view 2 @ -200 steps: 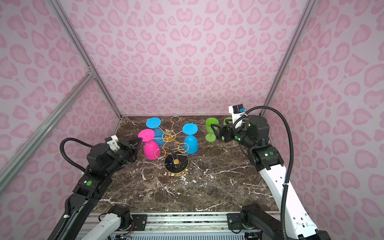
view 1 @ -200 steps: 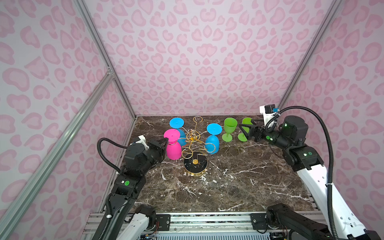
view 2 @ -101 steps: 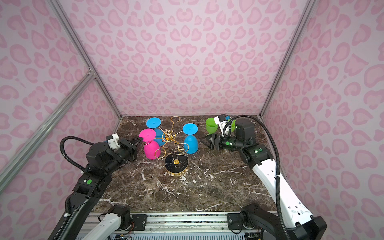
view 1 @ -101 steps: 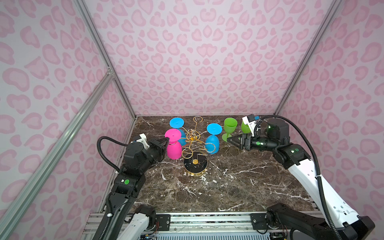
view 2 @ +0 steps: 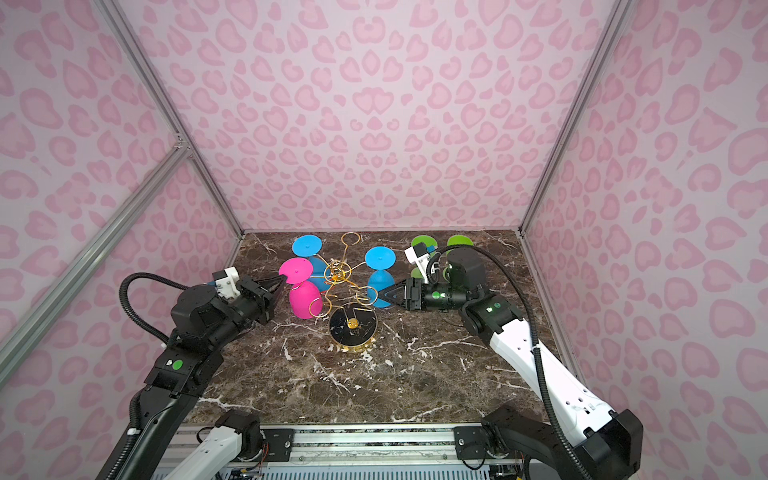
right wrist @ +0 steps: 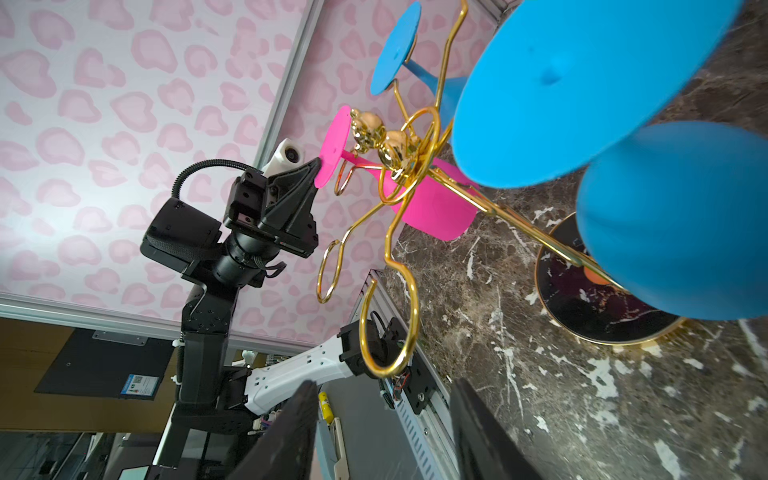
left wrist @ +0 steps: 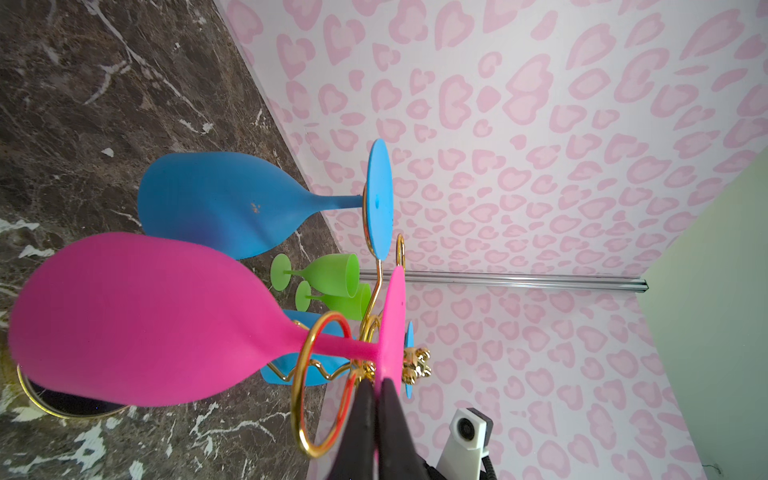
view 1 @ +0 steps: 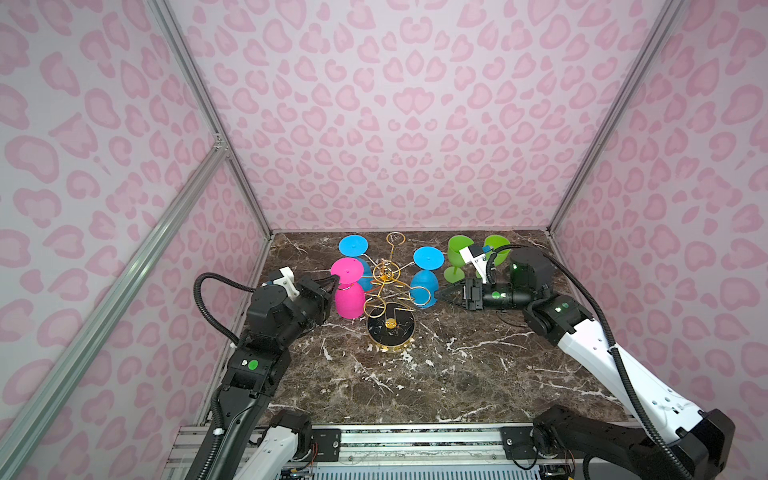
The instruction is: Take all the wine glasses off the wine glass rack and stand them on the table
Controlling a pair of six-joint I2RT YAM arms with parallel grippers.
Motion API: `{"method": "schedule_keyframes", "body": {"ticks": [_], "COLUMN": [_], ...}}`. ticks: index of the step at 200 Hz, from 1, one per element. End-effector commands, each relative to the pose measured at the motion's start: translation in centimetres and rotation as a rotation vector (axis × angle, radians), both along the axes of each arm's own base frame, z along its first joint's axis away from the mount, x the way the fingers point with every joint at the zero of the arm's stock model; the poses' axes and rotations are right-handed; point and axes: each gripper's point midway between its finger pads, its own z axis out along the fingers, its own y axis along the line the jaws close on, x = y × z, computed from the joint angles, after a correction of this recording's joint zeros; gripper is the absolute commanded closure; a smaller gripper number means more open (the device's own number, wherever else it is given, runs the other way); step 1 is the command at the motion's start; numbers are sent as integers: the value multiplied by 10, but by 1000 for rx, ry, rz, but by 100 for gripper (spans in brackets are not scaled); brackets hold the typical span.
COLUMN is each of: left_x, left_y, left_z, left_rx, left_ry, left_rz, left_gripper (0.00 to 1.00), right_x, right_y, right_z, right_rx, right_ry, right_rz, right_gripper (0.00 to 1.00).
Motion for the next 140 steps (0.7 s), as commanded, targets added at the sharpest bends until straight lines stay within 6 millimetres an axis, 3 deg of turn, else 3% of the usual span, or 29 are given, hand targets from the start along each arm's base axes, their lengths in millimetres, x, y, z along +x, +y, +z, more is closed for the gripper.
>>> {"method": "schedule_keyframes", "body": {"ticks": [1,140], "left_x": [1,2], "left_y": [1,1], "left_z": [20,20], "left_rx": [-8,-9], "left_ry": [-78,-77], "left_rz": [3,2], "left_gripper": [97,97], "right_x": [1,2], "right_y": [8,27], "right_z": [8,0], "right_rx": [47,61], "right_ry": [0,49], "right_rz": [18,61], "right_gripper": [49,68]}}
